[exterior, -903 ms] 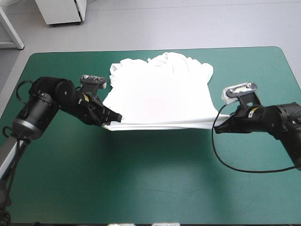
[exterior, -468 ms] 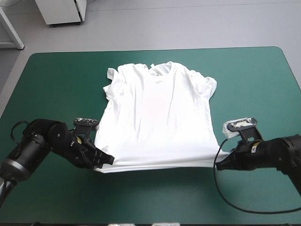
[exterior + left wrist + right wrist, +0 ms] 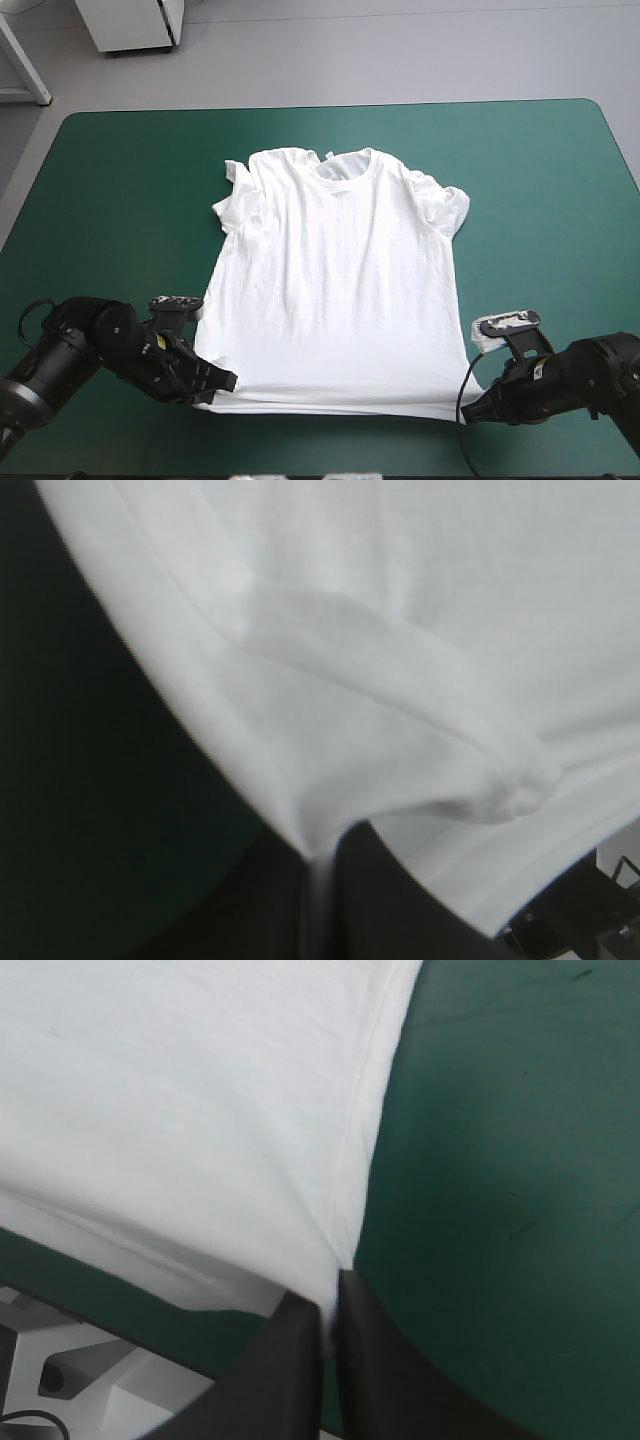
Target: Fold the cloth
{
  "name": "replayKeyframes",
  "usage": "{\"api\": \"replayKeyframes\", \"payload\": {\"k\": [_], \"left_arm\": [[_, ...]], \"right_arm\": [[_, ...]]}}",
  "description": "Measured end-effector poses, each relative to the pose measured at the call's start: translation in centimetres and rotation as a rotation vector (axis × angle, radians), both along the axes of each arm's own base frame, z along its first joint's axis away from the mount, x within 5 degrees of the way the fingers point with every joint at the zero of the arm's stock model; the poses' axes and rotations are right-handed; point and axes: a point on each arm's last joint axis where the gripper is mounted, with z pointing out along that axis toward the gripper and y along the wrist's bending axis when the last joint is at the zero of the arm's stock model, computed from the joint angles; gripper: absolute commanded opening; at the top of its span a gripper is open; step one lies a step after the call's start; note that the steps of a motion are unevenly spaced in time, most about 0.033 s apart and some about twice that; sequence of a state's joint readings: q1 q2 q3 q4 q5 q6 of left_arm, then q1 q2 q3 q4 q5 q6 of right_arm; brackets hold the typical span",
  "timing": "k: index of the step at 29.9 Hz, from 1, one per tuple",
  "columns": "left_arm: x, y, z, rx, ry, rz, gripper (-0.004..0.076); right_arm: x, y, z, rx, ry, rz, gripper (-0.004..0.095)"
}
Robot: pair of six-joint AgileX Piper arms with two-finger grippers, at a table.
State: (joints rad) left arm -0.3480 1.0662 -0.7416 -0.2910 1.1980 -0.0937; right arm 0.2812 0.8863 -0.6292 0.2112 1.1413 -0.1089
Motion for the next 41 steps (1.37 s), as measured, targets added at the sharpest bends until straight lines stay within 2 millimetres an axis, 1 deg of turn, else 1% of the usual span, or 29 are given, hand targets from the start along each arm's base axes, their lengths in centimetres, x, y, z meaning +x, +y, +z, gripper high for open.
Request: {"api": "replayKeyframes", "payload": {"k": [3, 5, 7, 8, 9, 11, 12, 13, 15, 17, 20, 23, 28, 30, 32, 34, 37, 39, 41], "left_arm": [[-0.3, 0.0, -0.1, -0.007, 0.008, 0.005, -0.0009], [-0.3, 0.0, -0.1, -0.008, 0.008, 0.005, -0.0008], [-0.3, 0.0, -0.2, -0.006, 0.009, 0.002, 0.0011], [-0.3, 0.1, -0.3, -0.004, 0.009, -0.004, 0.0038], [-0.4, 0.1, -0.4, 0.003, 0.01, -0.01, 0.0074], [-0.4, 0.4, -0.6, 0.039, 0.008, -0.026, 0.0147], [-0.4, 0.5, -0.6, 0.048, 0.009, -0.029, 0.0188], [-0.5, 0.5, -0.7, 0.05, 0.011, -0.029, 0.0217], [-0.5, 0.5, -0.7, 0.046, 0.014, -0.031, 0.0274], [-0.5, 0.4, -0.7, 0.031, 0.018, -0.037, 0.0307], [-0.7, 0.0, -0.6, -0.012, 0.029, -0.04, 0.0323], [-0.8, -0.4, -0.4, -0.058, 0.035, -0.06, 0.0326], [-1.3, -0.7, 0.1, -0.118, 0.018, -0.076, 0.0387], [-1.7, -0.7, 1.0, -0.145, -0.021, -0.081, 0.0403], [-2.0, -0.6, 2.6, -0.174, -0.085, -0.087, 0.0412], [-2.1, -0.6, 4.7, -0.202, -0.167, -0.095, 0.0412], [-2.2, -0.4, 8.6, -0.225, -0.314, -0.098, 0.0412], [-2.0, 0.1, 10.9, -0.185, -0.411, -0.098, 0.0412], [-1.3, 0.7, 12.5, -0.11, -0.485, -0.097, 0.0412]], "right_arm": [[-0.1, 0.0, -0.2, -0.002, 0.008, -0.001, -0.0008], [-0.1, 0.0, -0.2, -0.002, 0.01, 0.0, 0.0036], [-0.1, 0.0, -0.2, 0.0, 0.01, -0.001, 0.0141], [-0.1, 0.0, -0.2, 0.004, 0.011, 0.0, 0.0197], [-0.1, 0.0, -0.2, 0.001, 0.013, 0.004, 0.0289], [-0.3, -0.2, -0.3, -0.024, 0.024, 0.019, 0.0421], [-0.3, -0.2, -0.3, -0.028, 0.029, 0.023, 0.0481], [-0.4, -0.2, -0.3, -0.027, 0.036, 0.027, 0.0514], [-0.5, -0.2, -0.3, -0.026, 0.05, 0.03, 0.0536], [-0.6, -0.2, -0.3, -0.021, 0.053, 0.03, 0.0536], [-0.7, -0.2, 0.0, -0.016, 0.054, 0.032, 0.053], [-0.5, -0.1, 0.9, -0.01, 0.033, 0.035, 0.0527], [0.0, 0.1, 2.6, 0.006, -0.026, 0.034, 0.0527], [0.1, 0.1, 3.3, 0.014, -0.043, 0.025, 0.0527], [0.2, 0.1, 3.8, 0.021, -0.058, 0.014, 0.0527], [0.3, 0.2, 4.4, 0.032, -0.073, 0.01, 0.0527], [0.6, 0.3, 5.1, 0.052, -0.107, -0.004, 0.0527], [0.8, 0.4, 5.6, 0.066, -0.138, -0.015, 0.0527], [1.1, 0.5, 5.9, 0.087, -0.166, -0.041, 0.0527]]}}
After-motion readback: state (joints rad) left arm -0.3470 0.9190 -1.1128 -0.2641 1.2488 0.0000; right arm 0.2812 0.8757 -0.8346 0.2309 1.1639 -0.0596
